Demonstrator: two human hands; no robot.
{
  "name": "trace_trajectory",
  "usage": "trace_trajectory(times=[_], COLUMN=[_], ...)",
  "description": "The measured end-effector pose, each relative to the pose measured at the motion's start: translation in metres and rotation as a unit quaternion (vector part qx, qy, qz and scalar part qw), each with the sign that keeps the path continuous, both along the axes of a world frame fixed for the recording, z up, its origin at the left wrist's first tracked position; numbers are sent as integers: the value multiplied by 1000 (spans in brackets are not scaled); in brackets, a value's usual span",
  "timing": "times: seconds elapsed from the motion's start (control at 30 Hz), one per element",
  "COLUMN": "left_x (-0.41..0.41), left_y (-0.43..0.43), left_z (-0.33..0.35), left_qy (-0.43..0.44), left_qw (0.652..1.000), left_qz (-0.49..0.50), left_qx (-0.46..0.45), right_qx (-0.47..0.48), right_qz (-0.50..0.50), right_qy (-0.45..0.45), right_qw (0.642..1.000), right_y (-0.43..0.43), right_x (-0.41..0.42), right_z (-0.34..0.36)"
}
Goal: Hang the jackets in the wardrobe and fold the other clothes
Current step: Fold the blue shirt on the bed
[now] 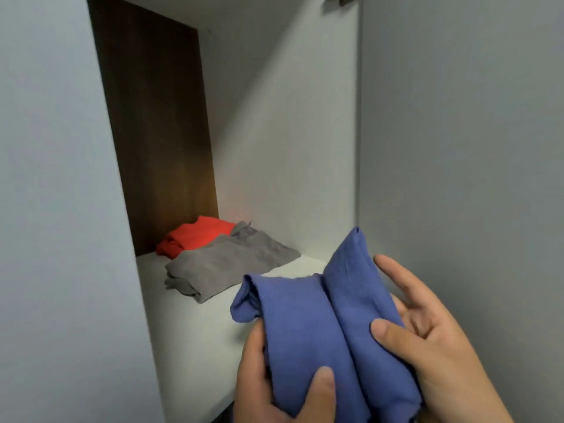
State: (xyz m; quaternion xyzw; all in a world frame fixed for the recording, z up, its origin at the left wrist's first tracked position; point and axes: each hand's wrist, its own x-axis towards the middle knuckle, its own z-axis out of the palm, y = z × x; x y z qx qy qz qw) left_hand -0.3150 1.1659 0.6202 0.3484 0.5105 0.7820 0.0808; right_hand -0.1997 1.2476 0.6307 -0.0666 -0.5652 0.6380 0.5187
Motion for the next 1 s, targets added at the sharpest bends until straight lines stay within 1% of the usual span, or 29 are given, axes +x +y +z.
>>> trace_trajectory(times=[0.03, 0.07, 0.17, 0.23, 0.3, 0.37, 0.43, 0.47, 0.5, 0.53, 0.57, 0.6, 0.63, 0.67, 0.7, 0.73, 0.77, 0.83, 0.87, 0.93, 1.0], left_x=[-6, -17, -46, -57, -66, -75, -77, -73, -69, -65, -64, -62, -56, -52, -52, -56, -62, -65, -65, -65, -67], left_y=[3, 4, 16, 22, 28, 31, 34, 34, 34, 33, 36, 37, 39, 40, 42, 46, 49, 56, 60, 65, 73], left_z=[1, 5, 18, 20, 16, 14, 16, 18, 19, 19, 15, 12, 14, 16, 22, 22, 17, 8, 4, 3, 3], left_qy=[14, 9, -10, 4, -1, 7, 21, 43, 81, 148, 231, 313, 378, 420, 416, 409, 406, 389, 398, 402, 398], left_qw=[1000, 1000, 997, 991, 980, 971, 971, 967, 956, 930, 893, 847, 805, 769, 739, 708, 675, 647, 633, 612, 608], left_qz=[-2, 12, 64, 104, 131, 142, 107, 96, 107, 153, 218, 276, 286, 266, 210, 185, 178, 155, 151, 145, 139], left_qx=[-12, -18, -36, -83, -147, -194, -214, -231, -262, -301, -318, -329, -357, -402, -486, -546, -590, -637, -647, -665, -673], right_qx=[5, 7, -5, -16, 0, 23, 25, 37, 76, 135, 189, 232, 265, 290, 314, 327, 333, 336, 339, 338, 328], right_qz=[0, -2, -9, -28, -70, -105, -139, -168, -213, -260, -297, -310, -305, -291, -270, -246, -224, -195, -192, -198, -195], right_qy=[13, 18, -11, -74, -178, -276, -322, -336, -368, -410, -433, -429, -410, -397, -403, -437, -491, -587, -608, -618, -627], right_qw=[1000, 1000, 1000, 997, 982, 955, 936, 926, 902, 864, 830, 816, 817, 821, 816, 801, 773, 710, 692, 681, 679], right_y=[8, 18, 61, 94, 124, 148, 164, 167, 167, 164, 160, 152, 145, 139, 136, 134, 134, 136, 139, 146, 157], right_x=[-6, -13, -39, -57, -74, -86, -94, -95, -95, -93, -90, -87, -85, -84, -85, -87, -90, -95, -97, -102, -106], right_z=[9, 18, 34, 35, 27, 16, 9, 8, 9, 11, 12, 14, 15, 16, 15, 12, 8, -3, -7, -12, -12])
